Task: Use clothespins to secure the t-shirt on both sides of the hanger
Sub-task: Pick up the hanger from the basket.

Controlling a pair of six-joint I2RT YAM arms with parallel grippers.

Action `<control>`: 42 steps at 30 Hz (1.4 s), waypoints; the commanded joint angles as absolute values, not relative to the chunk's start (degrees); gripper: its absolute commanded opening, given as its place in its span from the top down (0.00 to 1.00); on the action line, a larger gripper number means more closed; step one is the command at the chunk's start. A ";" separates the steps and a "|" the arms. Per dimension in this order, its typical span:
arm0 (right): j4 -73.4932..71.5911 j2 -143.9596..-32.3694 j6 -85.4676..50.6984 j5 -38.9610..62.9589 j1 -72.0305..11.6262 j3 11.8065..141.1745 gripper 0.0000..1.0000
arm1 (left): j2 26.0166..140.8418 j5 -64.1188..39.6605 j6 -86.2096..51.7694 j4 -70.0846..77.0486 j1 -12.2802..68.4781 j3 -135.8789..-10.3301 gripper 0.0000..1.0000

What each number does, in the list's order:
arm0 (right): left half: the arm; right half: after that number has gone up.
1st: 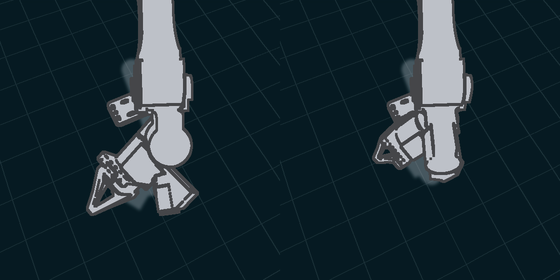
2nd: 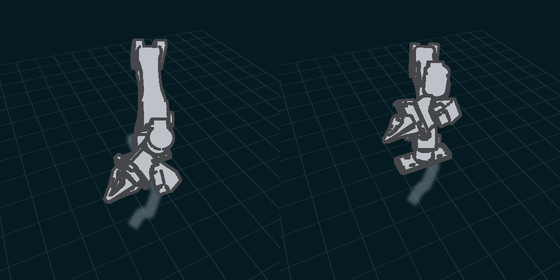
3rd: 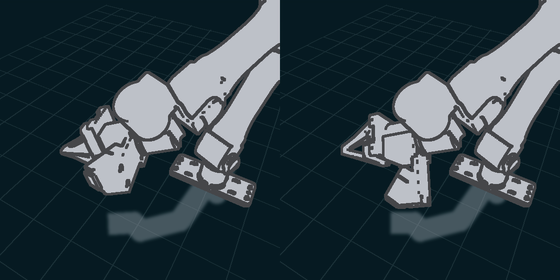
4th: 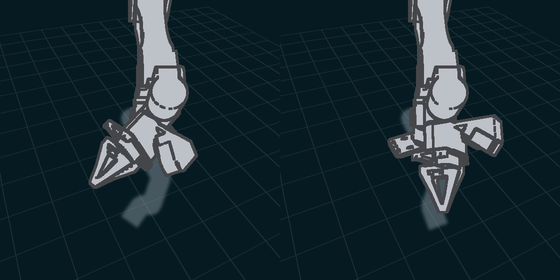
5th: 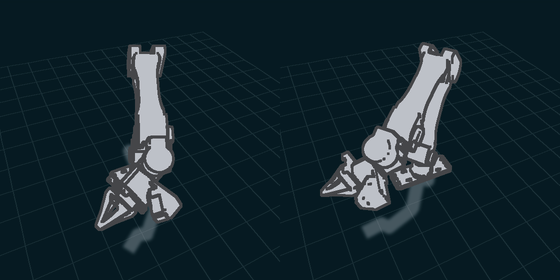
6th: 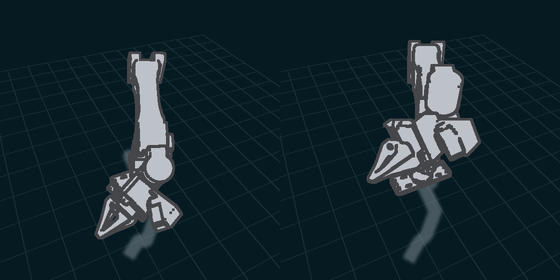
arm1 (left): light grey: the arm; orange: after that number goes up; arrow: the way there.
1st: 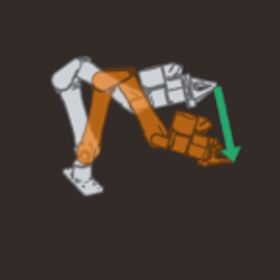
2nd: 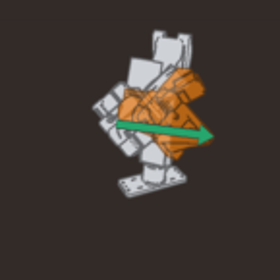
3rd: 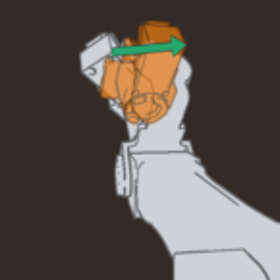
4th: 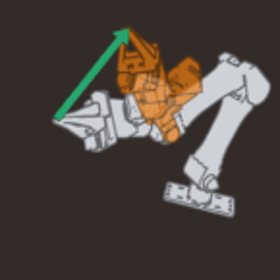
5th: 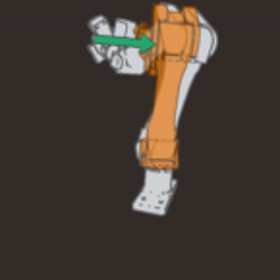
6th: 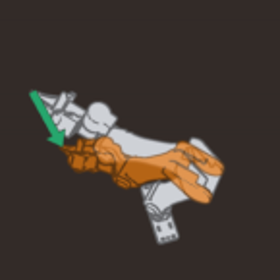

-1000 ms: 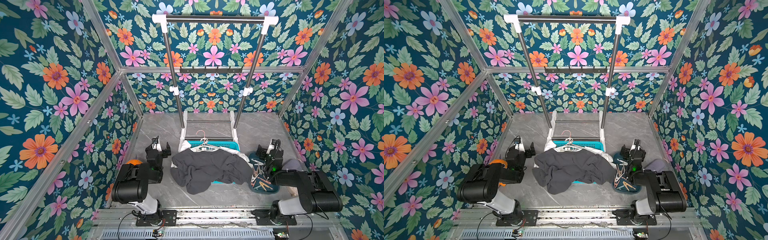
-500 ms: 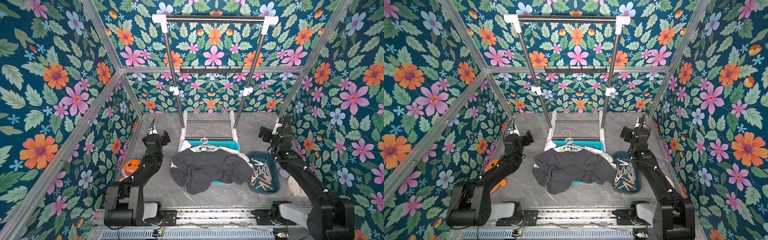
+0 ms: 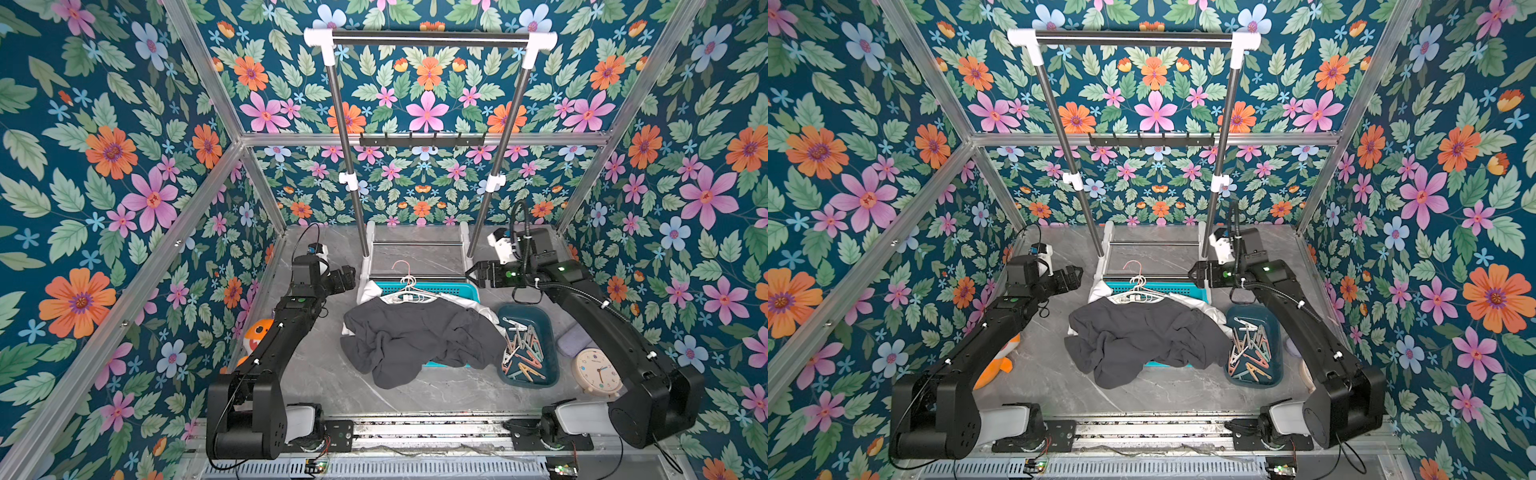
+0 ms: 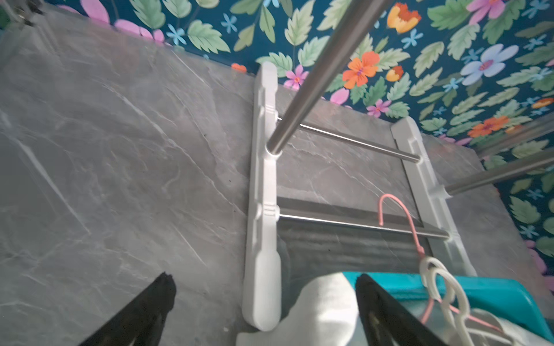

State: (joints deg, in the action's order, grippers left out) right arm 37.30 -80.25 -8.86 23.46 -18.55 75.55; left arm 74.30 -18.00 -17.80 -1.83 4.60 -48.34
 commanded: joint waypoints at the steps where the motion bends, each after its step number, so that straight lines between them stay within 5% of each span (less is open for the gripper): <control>1: 43.04 -84.99 -1.41 30.92 -20.93 79.12 0.03 | 74.62 -26.18 -17.32 -7.05 4.57 -49.78 0.06; 13: 52.10 -103.14 10.44 37.73 -24.41 90.92 0.25 | 75.31 -29.41 -16.66 -9.32 5.64 -49.96 0.09; 25: 50.93 -104.07 10.69 42.01 -24.43 88.09 0.42 | 76.68 -28.87 -16.35 -9.57 6.90 -50.27 0.10; 42: 48.59 -99.86 9.65 45.88 -24.39 83.22 0.52 | 76.40 -28.56 -16.43 -9.15 7.29 -50.45 0.11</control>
